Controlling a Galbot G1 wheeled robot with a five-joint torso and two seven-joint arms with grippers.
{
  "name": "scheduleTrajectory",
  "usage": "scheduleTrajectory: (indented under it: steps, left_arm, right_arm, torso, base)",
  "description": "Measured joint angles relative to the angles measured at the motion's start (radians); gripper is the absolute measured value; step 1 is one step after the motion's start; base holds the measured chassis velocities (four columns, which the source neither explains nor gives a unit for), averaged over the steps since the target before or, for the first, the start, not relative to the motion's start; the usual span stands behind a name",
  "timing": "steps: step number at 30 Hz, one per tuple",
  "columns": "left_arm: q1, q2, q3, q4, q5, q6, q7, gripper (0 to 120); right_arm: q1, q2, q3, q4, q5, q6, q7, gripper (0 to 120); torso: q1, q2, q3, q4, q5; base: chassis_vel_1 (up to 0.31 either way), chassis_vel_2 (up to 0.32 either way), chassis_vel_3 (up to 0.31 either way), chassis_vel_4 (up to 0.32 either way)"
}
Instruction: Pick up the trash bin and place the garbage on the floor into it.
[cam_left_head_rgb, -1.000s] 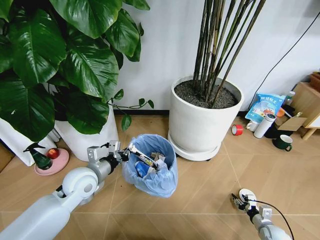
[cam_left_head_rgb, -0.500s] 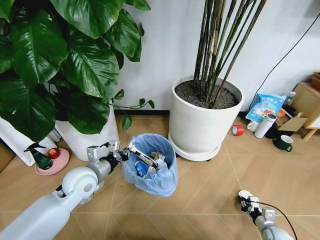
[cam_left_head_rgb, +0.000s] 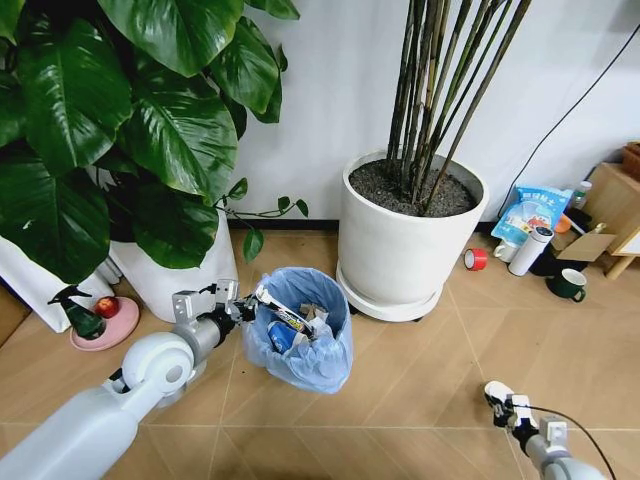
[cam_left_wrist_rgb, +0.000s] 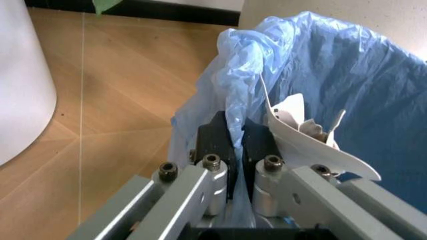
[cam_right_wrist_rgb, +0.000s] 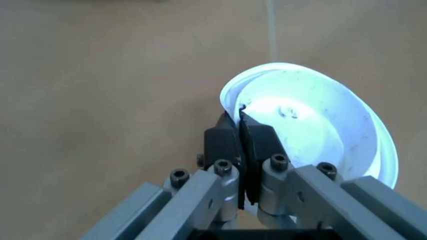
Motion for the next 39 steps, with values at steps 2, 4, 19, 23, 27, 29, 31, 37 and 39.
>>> scheduleTrajectory:
  steps: [2, 4, 19, 23, 27, 29, 31, 37, 39]
  left_arm:
    - [-0.005, 0.003, 0.008, 0.003, 0.000, 0.000, 0.001, 0]
    - [-0.020, 0.010, 0.032, 0.010, -0.003, -0.002, 0.003, 0]
    - [-0.075, 0.015, 0.133, 0.038, -0.009, -0.021, 0.024, 0]
    - [-0.078, 0.014, 0.143, 0.038, -0.009, -0.023, 0.026, 0]
    - [-0.085, 0.009, 0.173, 0.040, -0.005, -0.029, 0.034, 0]
    - [-0.092, -0.004, 0.190, 0.046, 0.000, -0.033, 0.044, 0]
    - [-0.102, -0.020, 0.204, 0.055, 0.003, -0.035, 0.048, 0]
    - [-0.129, -0.050, 0.236, 0.074, 0.004, -0.037, 0.052, 0]
    - [-0.143, -0.061, 0.249, 0.082, 0.004, -0.038, 0.052, 0]
  right_arm:
    - [-0.023, -0.014, 0.001, 0.055, 0.016, 0.011, -0.017, 0]
    - [-0.060, -0.038, 0.003, 0.141, 0.044, 0.042, -0.063, 0]
    - [-0.011, -0.169, -0.139, 0.520, 0.400, 0.165, -0.447, 0]
    - [0.020, -0.173, -0.167, 0.526, 0.427, 0.167, -0.477, 0]
    - [0.086, -0.186, -0.213, 0.540, 0.475, 0.161, -0.532, 0]
    - [0.127, -0.198, -0.250, 0.552, 0.504, 0.144, -0.560, 0]
    - [0.154, -0.203, -0.283, 0.556, 0.521, 0.133, -0.575, 0]
    - [0.217, -0.202, -0.358, 0.552, 0.549, 0.118, -0.590, 0]
    - [0.238, -0.197, -0.380, 0.541, 0.552, 0.114, -0.592, 0]
  torso:
    - [0.000, 0.000, 0.000, 0.0003, -0.0006]
    - [0.000, 0.000, 0.000, 0.0002, -0.0014]
    - [0.000, 0.000, 0.000, 0.0004, -0.0011]
    - [0.000, 0.000, 0.000, 0.0003, -0.0014]
    - [0.000, 0.000, 0.000, 0.0004, -0.0008]
    - [0.000, 0.000, 0.000, 0.0003, -0.0012]
    - [0.000, 0.000, 0.000, 0.0004, -0.0009]
    - [0.000, 0.000, 0.000, 0.0002, -0.0009]
    - [0.000, 0.000, 0.000, 0.0002, -0.0011]
  base:
    - [0.000, 0.000, 0.000, 0.000]
    - [0.000, 0.000, 0.000, 0.000]
    - [0.000, 0.000, 0.000, 0.000]
    - [0.000, 0.000, 0.000, 0.000]
    - [0.000, 0.000, 0.000, 0.000]
    - [0.000, 0.000, 0.000, 0.000]
    - [0.000, 0.000, 0.000, 0.000]
    - [0.000, 0.000, 0.000, 0.000]
    - [0.000, 0.000, 0.000, 0.000]
